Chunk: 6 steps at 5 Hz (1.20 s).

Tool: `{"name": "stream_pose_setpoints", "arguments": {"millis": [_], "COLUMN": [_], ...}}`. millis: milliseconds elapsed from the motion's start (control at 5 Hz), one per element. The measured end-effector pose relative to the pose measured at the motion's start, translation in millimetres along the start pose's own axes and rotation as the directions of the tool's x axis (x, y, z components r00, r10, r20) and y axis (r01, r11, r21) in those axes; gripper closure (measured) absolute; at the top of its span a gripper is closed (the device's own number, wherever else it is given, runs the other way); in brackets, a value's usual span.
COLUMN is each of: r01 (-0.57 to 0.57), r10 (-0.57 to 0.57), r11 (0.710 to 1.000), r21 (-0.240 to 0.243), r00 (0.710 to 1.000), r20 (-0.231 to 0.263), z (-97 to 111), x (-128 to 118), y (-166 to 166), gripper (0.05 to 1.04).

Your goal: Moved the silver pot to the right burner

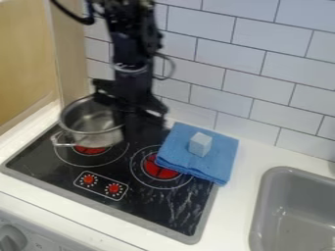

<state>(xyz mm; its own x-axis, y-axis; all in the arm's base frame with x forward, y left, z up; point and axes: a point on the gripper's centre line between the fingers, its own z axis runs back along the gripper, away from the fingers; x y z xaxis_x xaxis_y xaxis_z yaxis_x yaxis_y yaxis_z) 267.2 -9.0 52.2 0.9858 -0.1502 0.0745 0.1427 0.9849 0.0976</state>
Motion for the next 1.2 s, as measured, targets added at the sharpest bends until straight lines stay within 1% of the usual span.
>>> {"name": "stream_pose_setpoints", "arguments": {"millis": [200, 400, 600, 800, 1000, 1200], "r01": [0.118, 0.204, 0.239, 0.267, 0.291, 0.303], "r10": [-0.118, -0.204, -0.239, -0.267, -0.288, -0.301], "r11": [0.993, 0.979, 0.971, 0.964, 0.956, 0.951], "r21": [0.000, 0.003, -0.003, -0.015, -0.040, -0.054], "r00": [0.992, 0.979, 0.971, 0.963, 0.956, 0.953], "r20": [0.038, 0.018, 0.023, 0.038, 0.053, 0.043], "z": [7.7, 4.2, 3.0, 4.3, 3.3, -0.8], "x": [20.8, 22.5, 22.4, 22.0, 19.4, 13.0], "y": [-30.9, -54.3, -67.3, -80.2, -92.5, -94.0], "gripper": [1.020, 1.020, 1.020, 1.020, 1.020, 1.020]}}
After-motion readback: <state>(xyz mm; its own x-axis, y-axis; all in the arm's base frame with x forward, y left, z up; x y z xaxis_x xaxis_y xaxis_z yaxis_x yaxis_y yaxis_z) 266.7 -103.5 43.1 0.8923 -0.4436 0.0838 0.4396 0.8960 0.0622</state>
